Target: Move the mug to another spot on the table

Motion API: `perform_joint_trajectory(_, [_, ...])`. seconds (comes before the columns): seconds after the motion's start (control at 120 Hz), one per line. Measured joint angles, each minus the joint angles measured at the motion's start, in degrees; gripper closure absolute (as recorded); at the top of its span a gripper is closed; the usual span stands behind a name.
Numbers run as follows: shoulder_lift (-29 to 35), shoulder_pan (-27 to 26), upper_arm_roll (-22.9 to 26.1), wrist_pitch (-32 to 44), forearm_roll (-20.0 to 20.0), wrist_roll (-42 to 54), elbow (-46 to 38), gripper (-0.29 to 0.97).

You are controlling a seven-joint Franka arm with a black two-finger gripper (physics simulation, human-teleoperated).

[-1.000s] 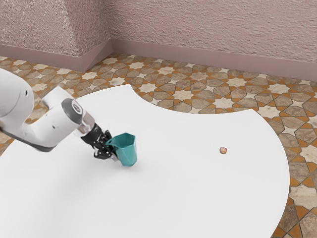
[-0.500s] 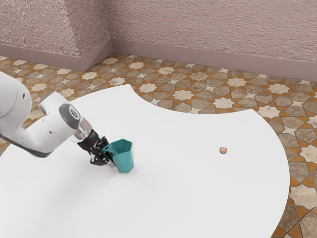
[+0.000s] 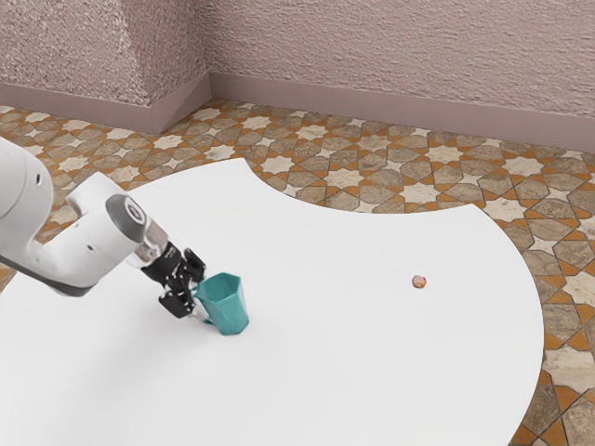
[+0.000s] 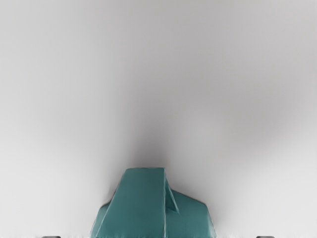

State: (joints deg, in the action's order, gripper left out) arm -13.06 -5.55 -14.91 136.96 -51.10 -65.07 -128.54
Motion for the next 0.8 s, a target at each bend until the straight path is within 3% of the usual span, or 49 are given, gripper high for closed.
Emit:
perform_joint_trajectory(0.367, [5.27,0.85,-2.04,-0.20,0.42,0.84,-2.65,0.03])
perform_joint_trajectory(0.5, [8.18,1.53,-5.33,-0.45,0.87,1.01,-1.98,0.02])
perform_joint_trajectory(0.55, [8.78,1.67,-5.78,-0.99,6.17,1.17,1.06,0.01])
perform_joint_trajectory(0.683, [9.30,3.22,-5.33,-9.23,25.85,5.08,15.30,0.01])
perform_joint_trajectory(0.8, [9.30,3.67,-2.16,-15.31,38.48,11.94,23.26,0.00])
